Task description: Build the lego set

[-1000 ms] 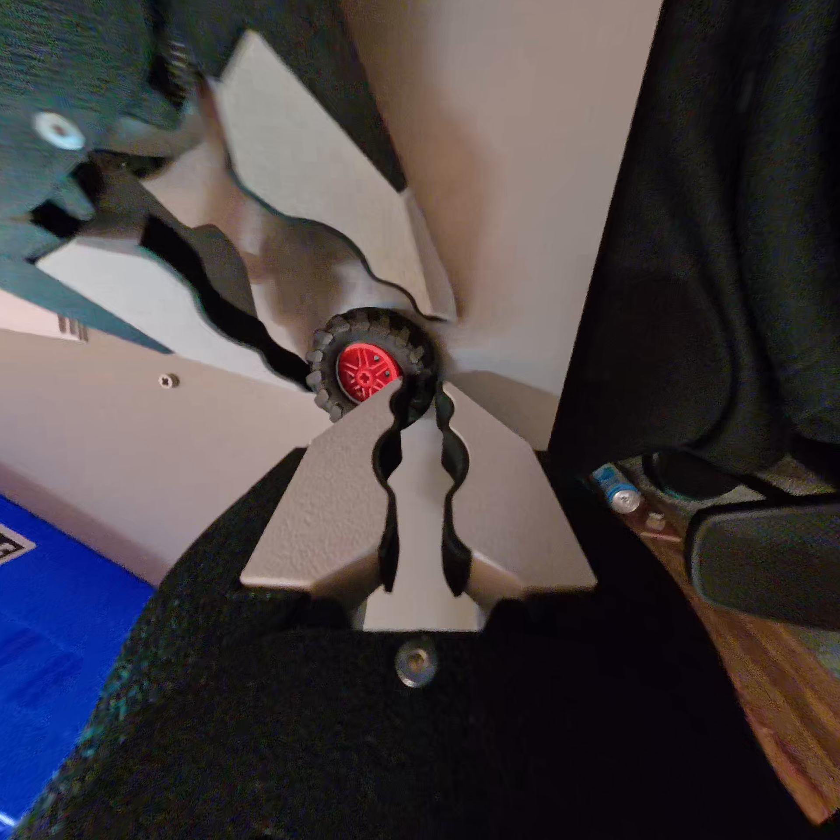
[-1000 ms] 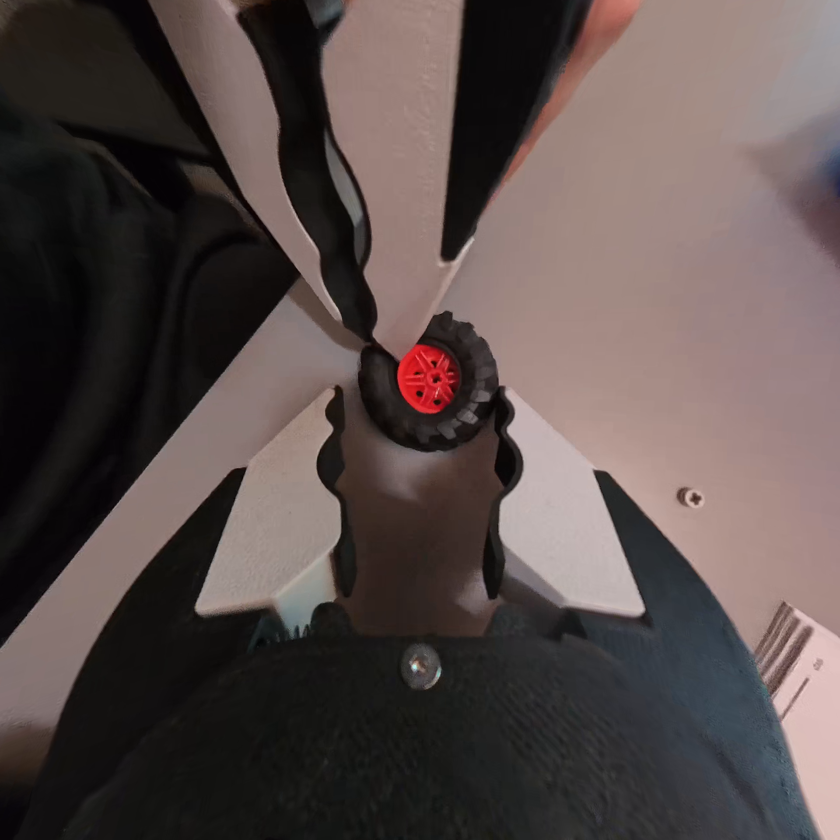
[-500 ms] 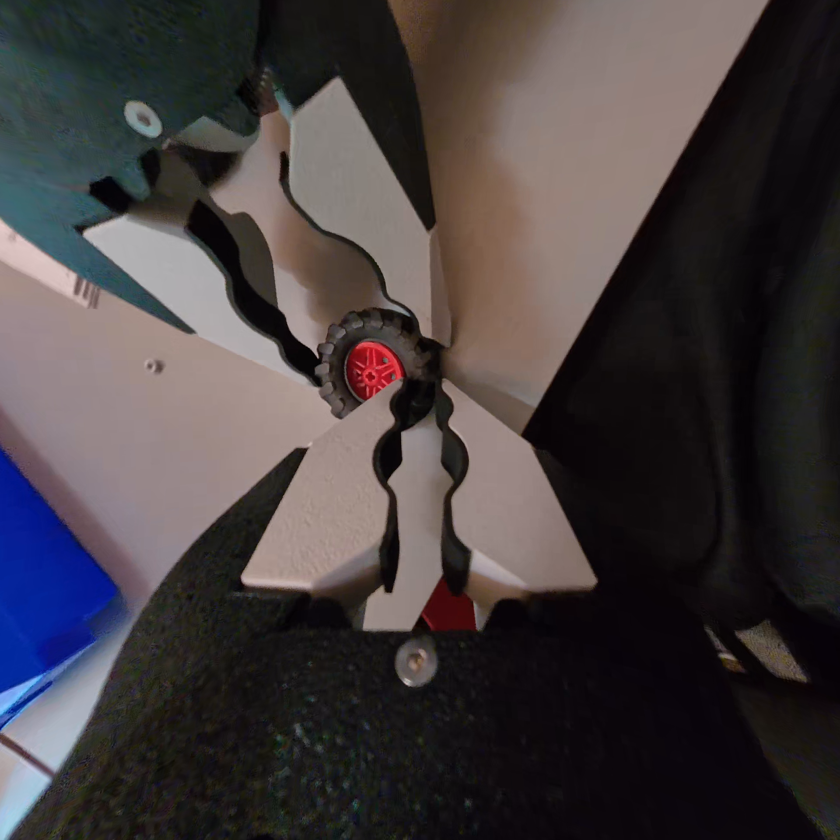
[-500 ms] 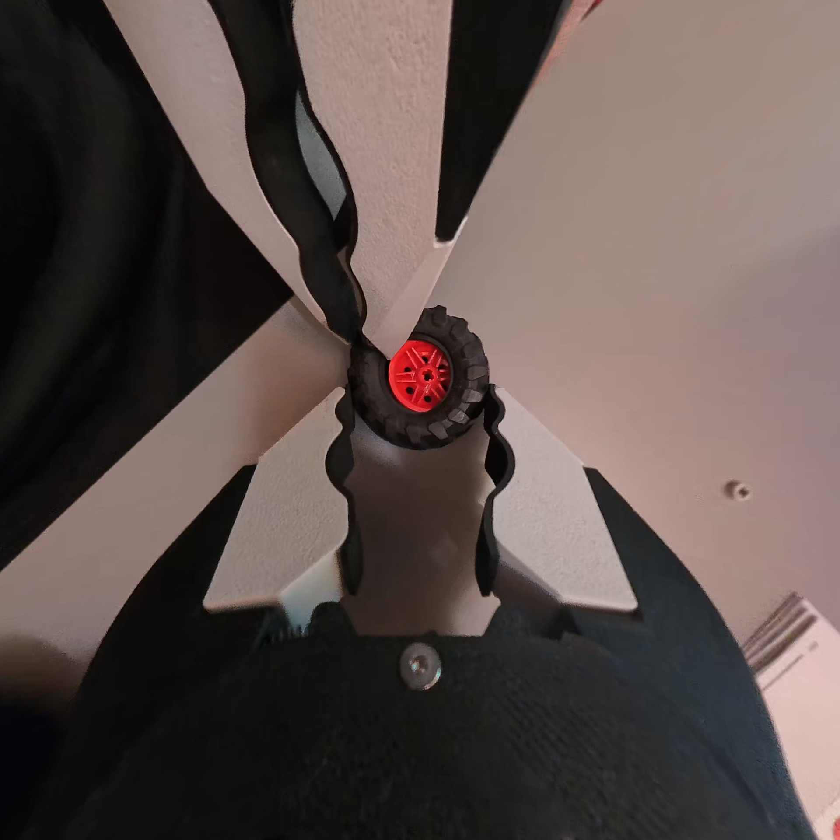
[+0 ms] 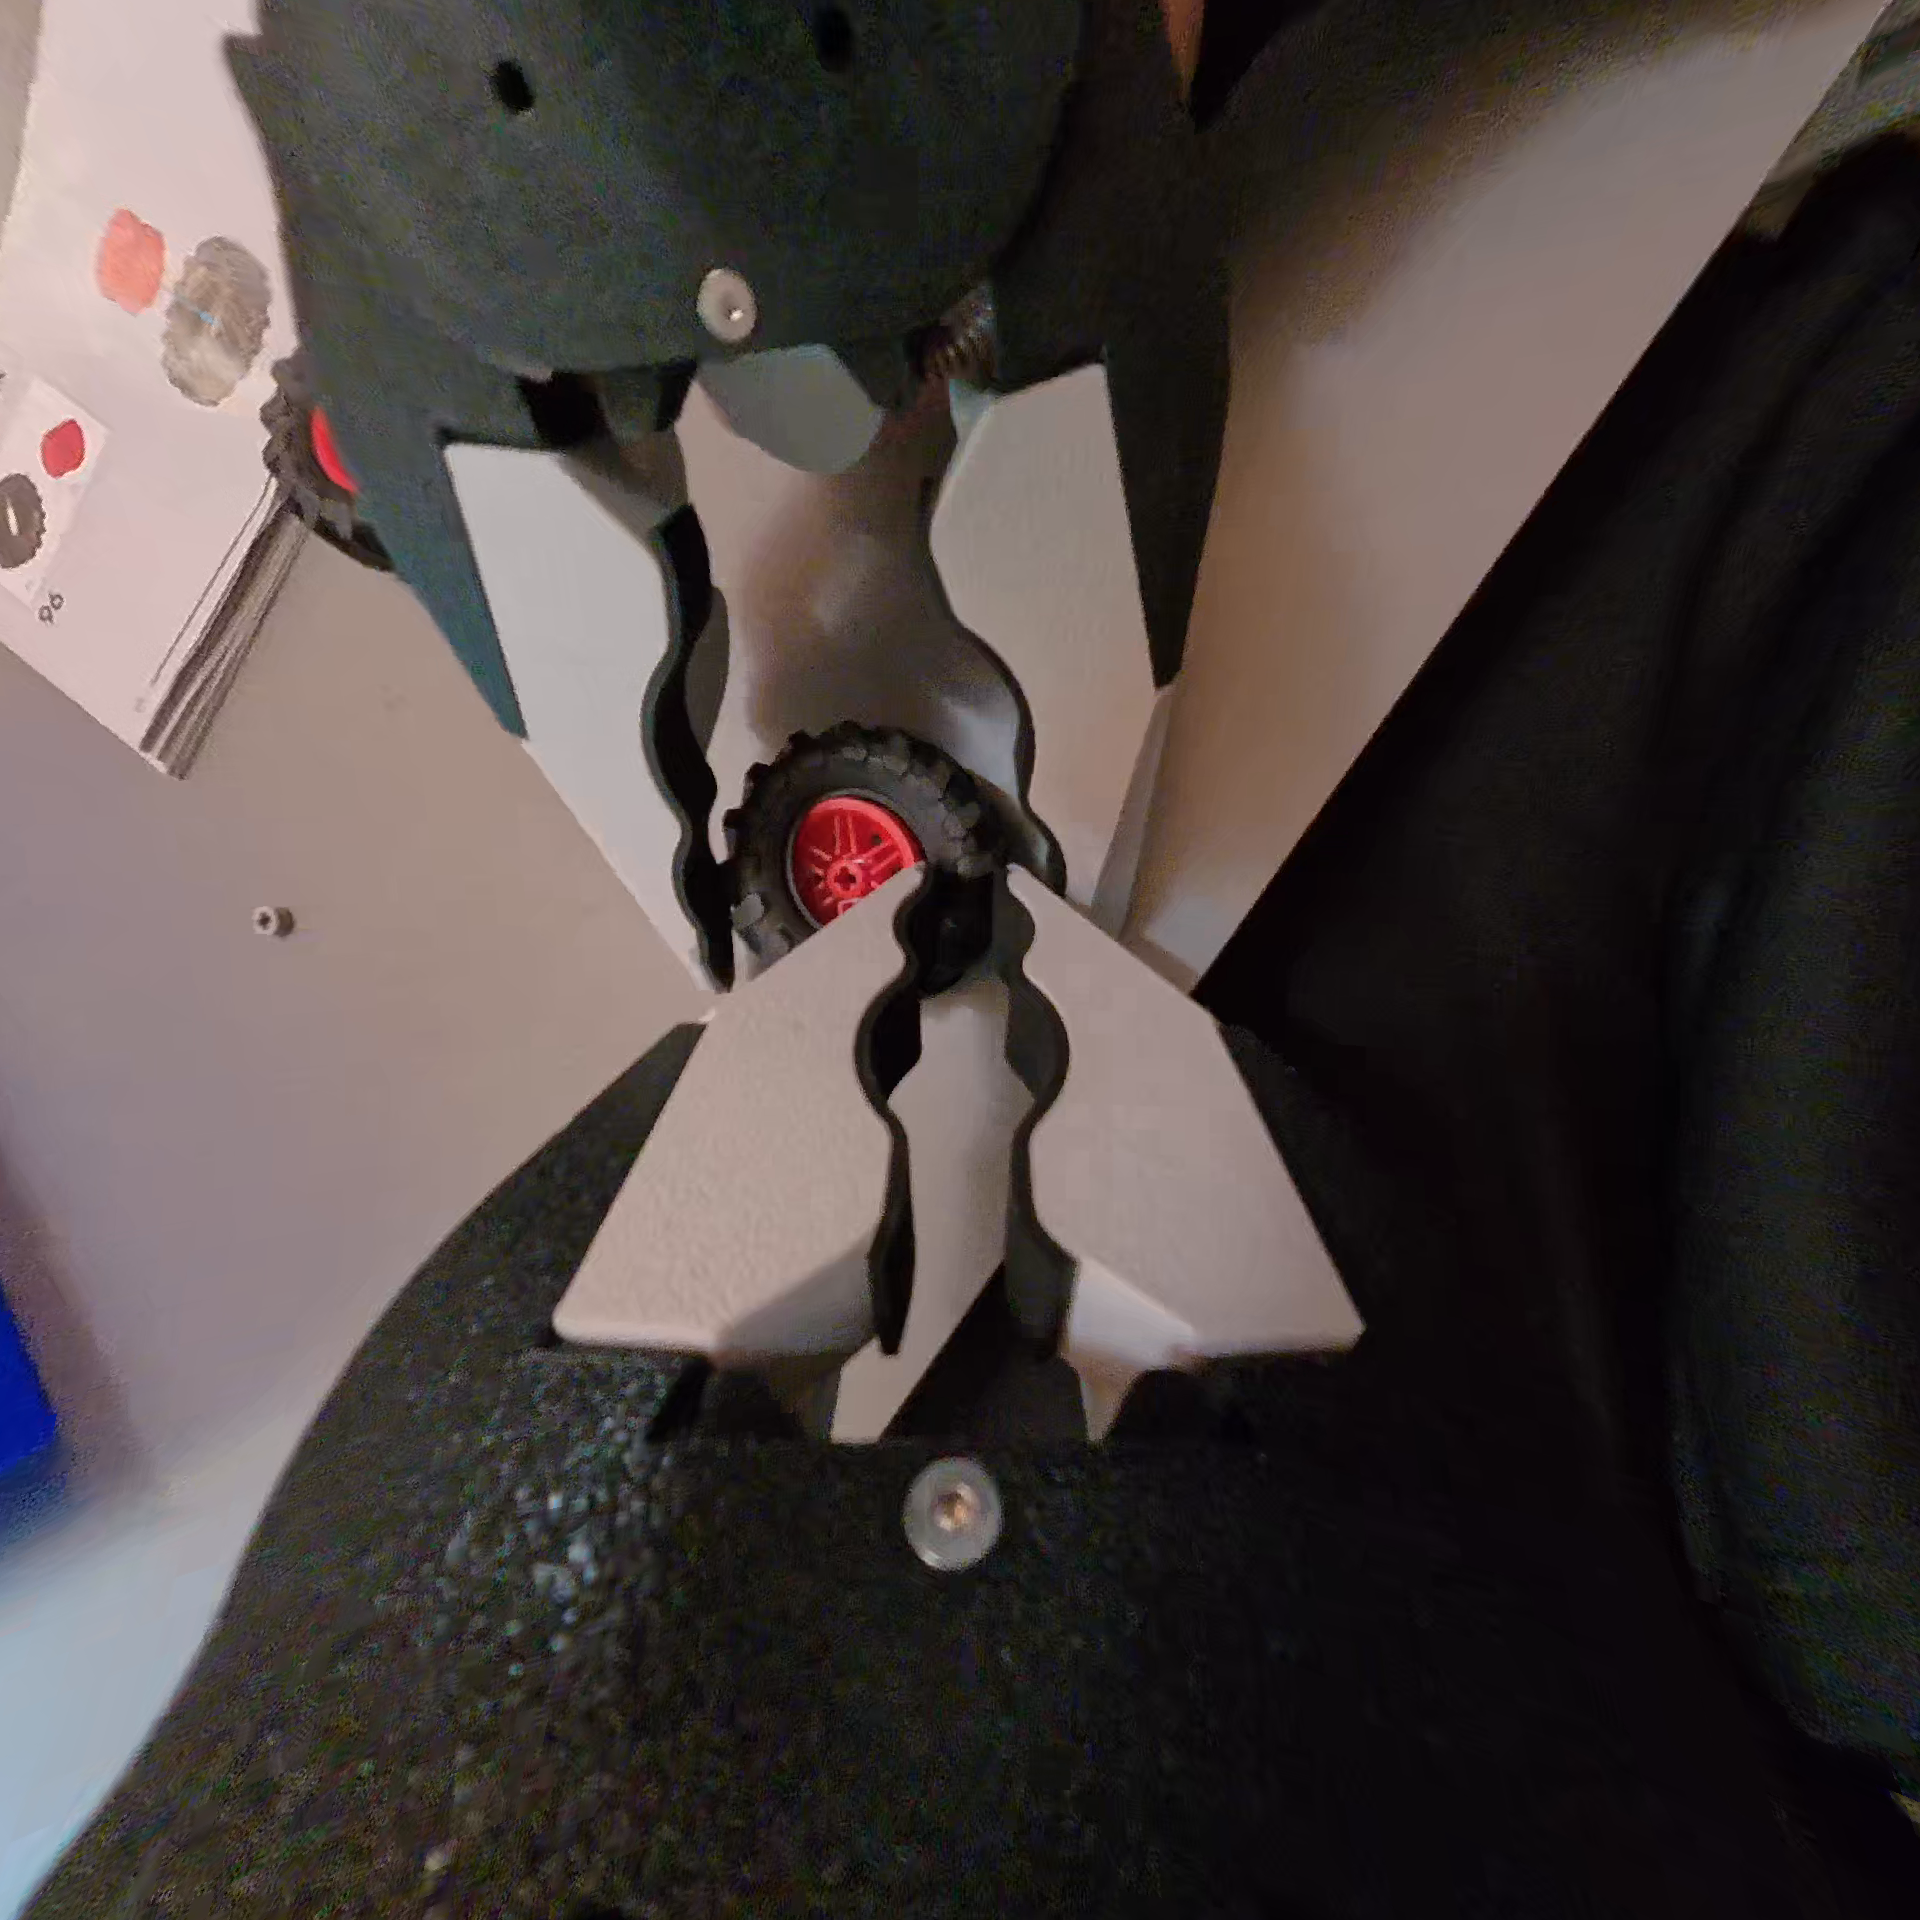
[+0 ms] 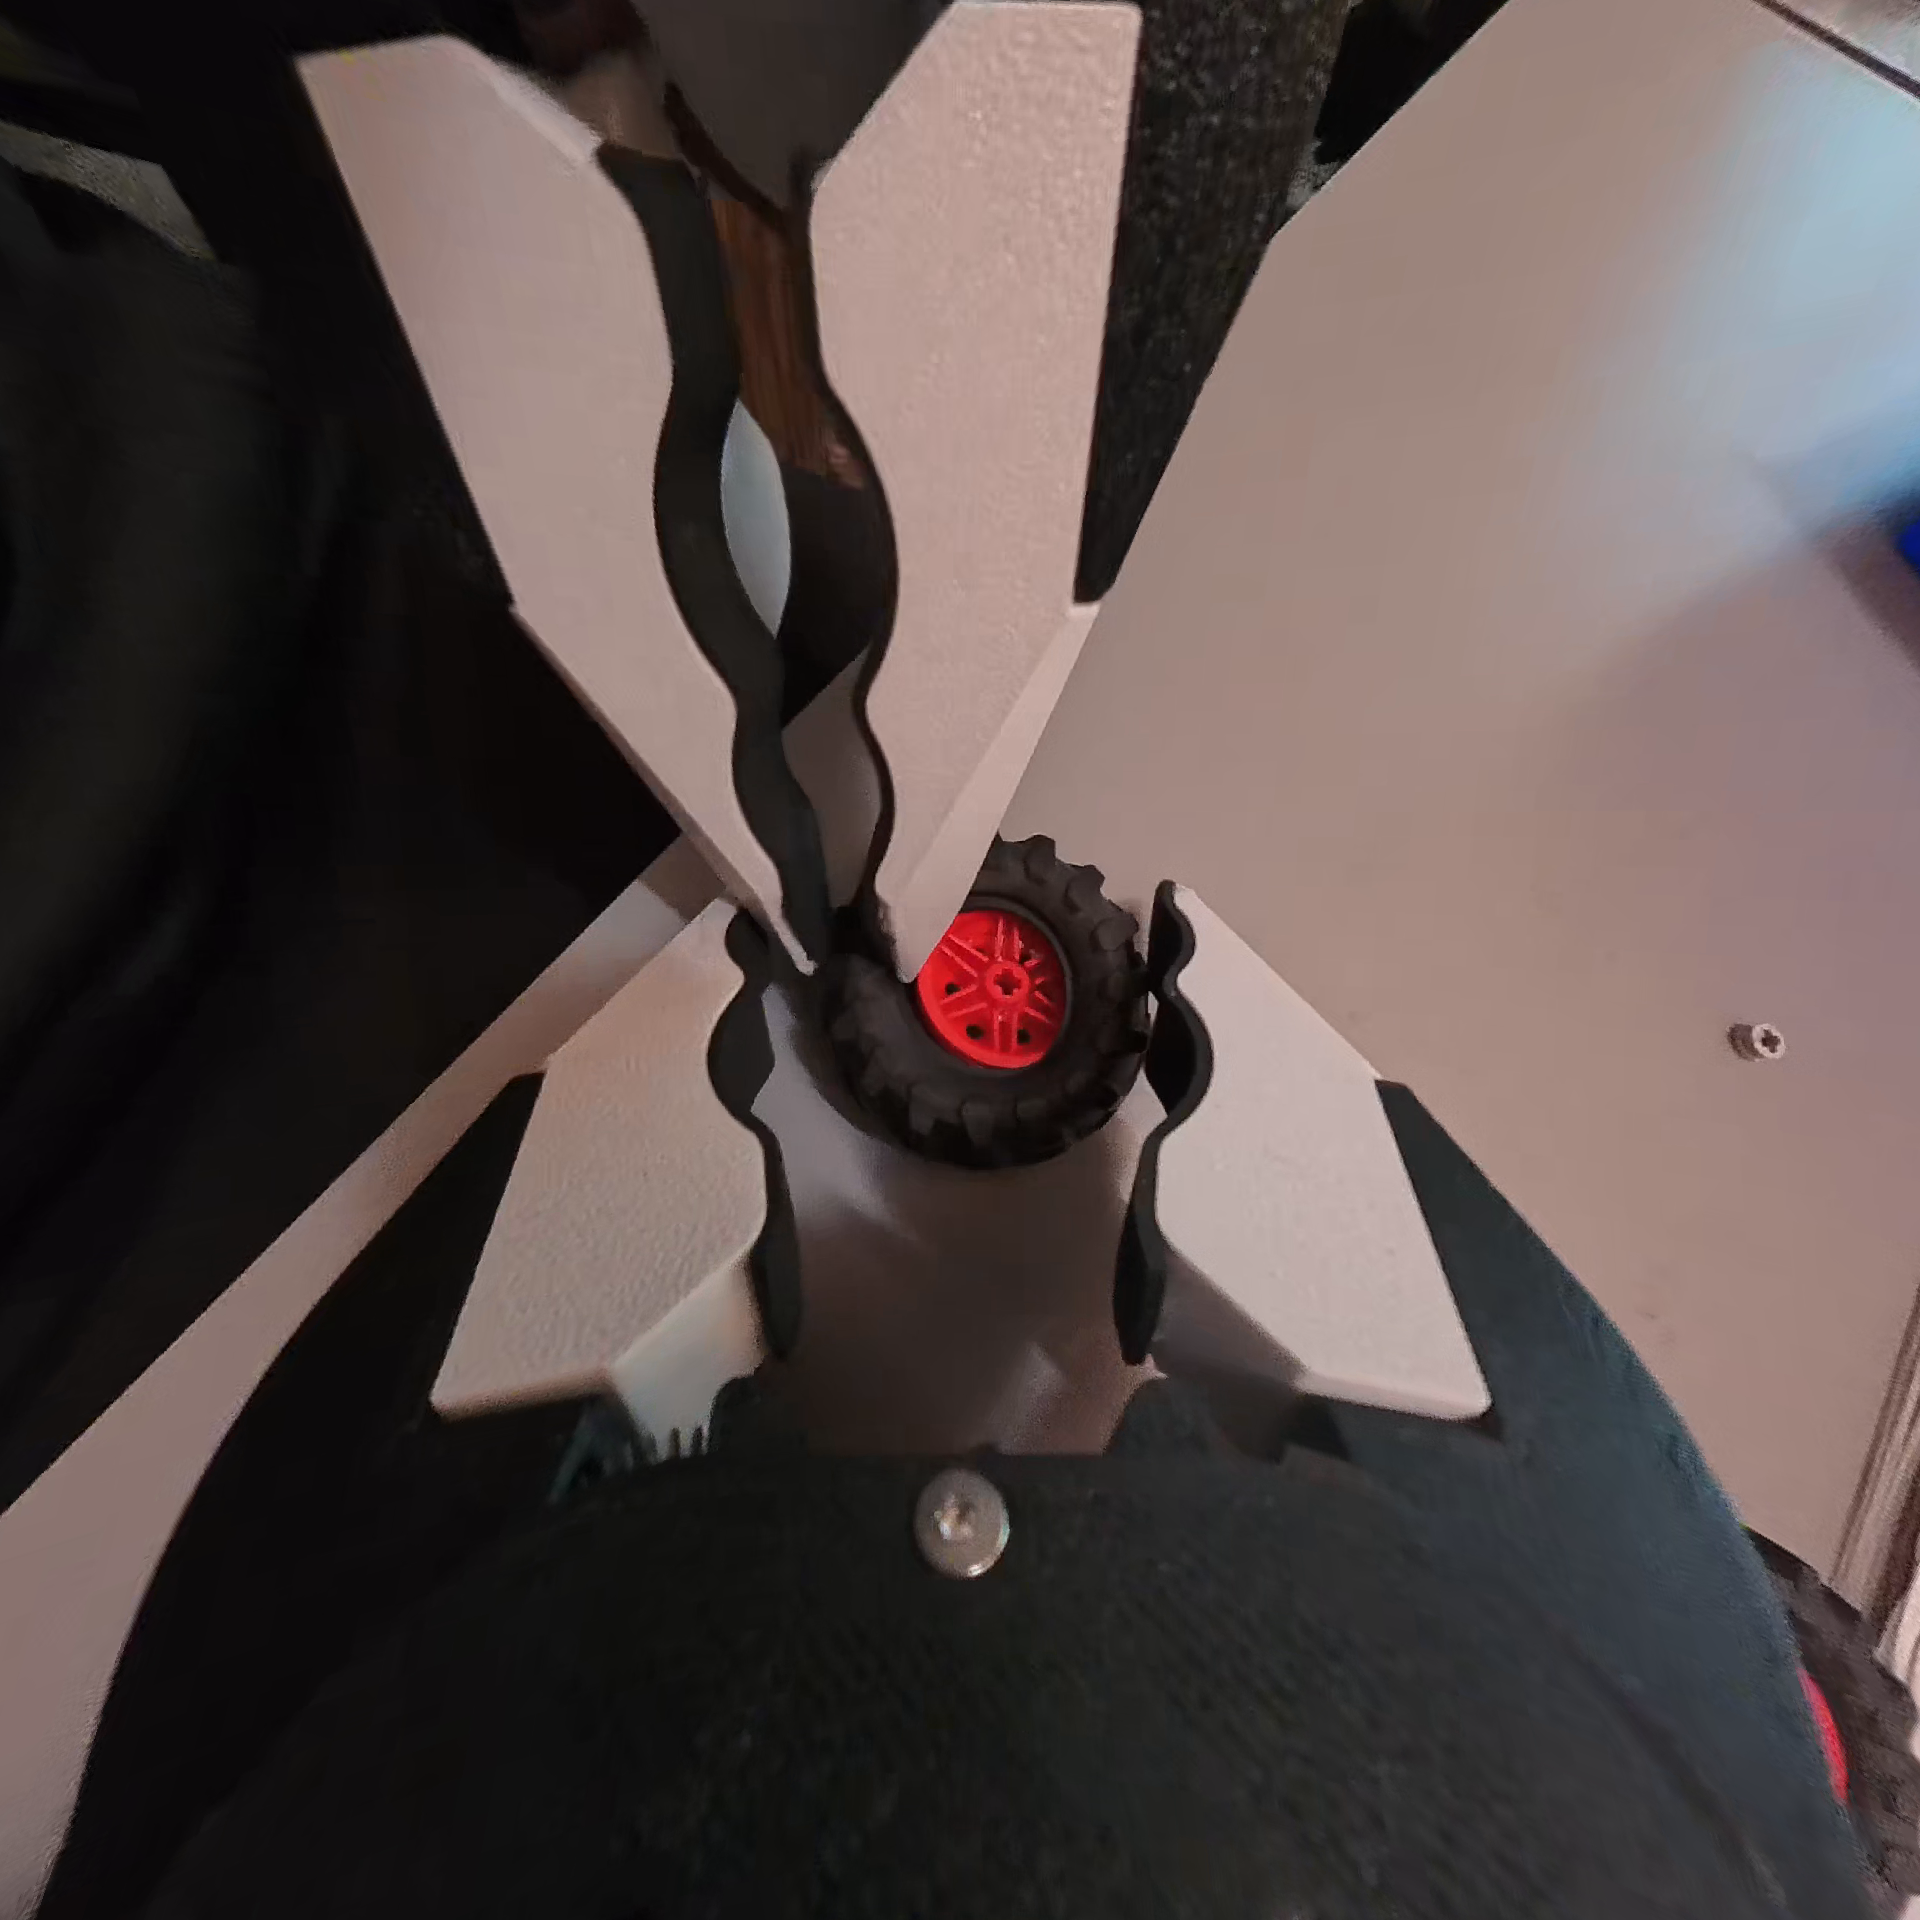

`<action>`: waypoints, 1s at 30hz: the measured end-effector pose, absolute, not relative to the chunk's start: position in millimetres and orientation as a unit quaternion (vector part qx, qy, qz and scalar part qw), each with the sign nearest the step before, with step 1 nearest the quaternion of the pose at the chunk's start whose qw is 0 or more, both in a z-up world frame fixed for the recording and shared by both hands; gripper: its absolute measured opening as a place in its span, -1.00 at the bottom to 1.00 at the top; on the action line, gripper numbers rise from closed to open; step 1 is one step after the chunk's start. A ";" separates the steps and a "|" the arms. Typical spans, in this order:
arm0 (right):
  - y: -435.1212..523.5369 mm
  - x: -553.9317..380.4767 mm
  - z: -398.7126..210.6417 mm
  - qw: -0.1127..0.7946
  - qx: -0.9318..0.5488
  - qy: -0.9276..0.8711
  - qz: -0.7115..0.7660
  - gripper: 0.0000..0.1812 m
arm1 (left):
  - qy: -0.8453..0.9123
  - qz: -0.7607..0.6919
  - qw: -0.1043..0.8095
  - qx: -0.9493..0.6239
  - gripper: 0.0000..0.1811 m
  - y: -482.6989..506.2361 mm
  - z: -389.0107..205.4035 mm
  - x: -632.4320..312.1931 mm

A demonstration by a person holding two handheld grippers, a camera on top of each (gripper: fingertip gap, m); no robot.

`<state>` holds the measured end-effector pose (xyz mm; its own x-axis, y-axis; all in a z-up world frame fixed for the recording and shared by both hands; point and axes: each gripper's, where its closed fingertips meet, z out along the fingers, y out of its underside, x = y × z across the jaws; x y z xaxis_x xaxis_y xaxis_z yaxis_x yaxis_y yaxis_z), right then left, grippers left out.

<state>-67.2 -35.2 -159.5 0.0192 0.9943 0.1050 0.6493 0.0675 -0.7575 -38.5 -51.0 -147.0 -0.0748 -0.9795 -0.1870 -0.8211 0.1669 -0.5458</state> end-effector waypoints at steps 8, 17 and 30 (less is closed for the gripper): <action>-38.2 -66.6 -161.6 0.314 -0.634 -0.649 0.282 -0.32 | 0.687 -0.205 0.337 -0.610 -1.00 -46.9 -120.0 -46.2; -37.3 -66.5 -161.7 0.316 -0.645 -0.638 0.279 -0.31 | 0.537 -0.187 0.323 -0.756 -0.78 -18.9 -128.6 -60.3; -28.9 -48.6 -138.7 0.296 -0.698 -0.540 0.365 -0.30 | 0.438 -0.270 0.311 -0.799 -0.84 -22.8 -148.6 -49.5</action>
<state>-48.6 -28.9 -138.7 0.1495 0.9705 -0.1894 0.5383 -0.2405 -0.8077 -49.5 -22.8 -148.6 0.4707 -0.8678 0.1589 -0.5317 -0.4228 -0.7339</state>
